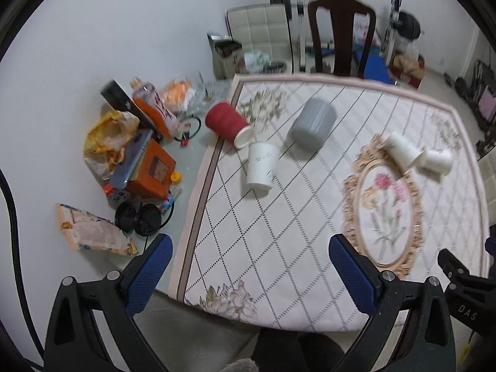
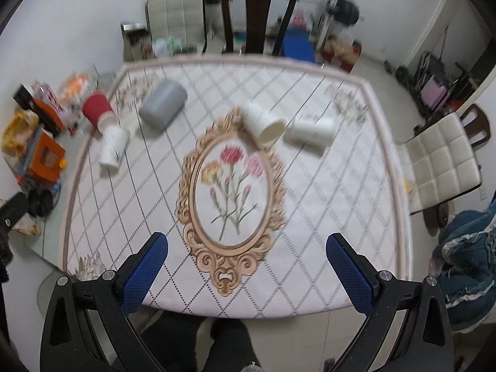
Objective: Flip cup upright
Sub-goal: 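Move the left tool toward the inverted white bird-print paper cup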
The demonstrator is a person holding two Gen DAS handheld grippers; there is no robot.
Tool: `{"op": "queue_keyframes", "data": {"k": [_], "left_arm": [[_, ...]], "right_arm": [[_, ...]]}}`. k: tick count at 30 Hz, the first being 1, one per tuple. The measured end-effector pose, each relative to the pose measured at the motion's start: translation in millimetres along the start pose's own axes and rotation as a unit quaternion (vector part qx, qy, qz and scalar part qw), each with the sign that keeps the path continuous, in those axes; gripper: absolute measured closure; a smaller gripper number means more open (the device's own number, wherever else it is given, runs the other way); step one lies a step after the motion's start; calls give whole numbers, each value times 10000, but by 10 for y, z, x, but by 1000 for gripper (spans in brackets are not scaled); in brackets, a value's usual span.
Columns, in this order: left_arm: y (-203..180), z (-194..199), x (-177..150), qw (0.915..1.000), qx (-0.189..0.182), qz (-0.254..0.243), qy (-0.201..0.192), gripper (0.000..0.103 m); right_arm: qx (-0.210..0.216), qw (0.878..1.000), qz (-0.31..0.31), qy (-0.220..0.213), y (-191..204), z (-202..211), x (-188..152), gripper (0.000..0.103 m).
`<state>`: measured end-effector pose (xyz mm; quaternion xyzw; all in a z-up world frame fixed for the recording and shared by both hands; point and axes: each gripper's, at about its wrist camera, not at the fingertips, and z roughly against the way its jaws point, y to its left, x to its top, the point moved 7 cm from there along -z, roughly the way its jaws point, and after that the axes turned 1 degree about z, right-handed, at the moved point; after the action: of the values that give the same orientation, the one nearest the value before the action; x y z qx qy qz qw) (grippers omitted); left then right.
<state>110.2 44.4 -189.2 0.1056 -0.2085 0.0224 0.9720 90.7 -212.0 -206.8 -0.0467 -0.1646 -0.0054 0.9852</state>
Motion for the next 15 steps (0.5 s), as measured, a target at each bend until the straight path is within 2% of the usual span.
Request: {"op": "queue_keyframes", "data": {"k": [6, 9, 13, 15], "left_arm": [[110, -810, 151, 9977, -79, -135, 653, 1], [135, -1152, 253, 9956, -163, -176, 907, 1], [123, -1522, 365, 9922, -300, -214, 1191, 1], [115, -1676, 432, 9906, -349, -243, 1299, 1]], "right_arm": [[-87, 9969, 70, 778, 299, -923, 47, 0], [-113, 9945, 91, 1042, 441, -1253, 96, 1], [-200, 9903, 146, 1367, 606, -1638, 207, 14], [-208, 9883, 144, 1506, 667, -1798, 280, 15]]}}
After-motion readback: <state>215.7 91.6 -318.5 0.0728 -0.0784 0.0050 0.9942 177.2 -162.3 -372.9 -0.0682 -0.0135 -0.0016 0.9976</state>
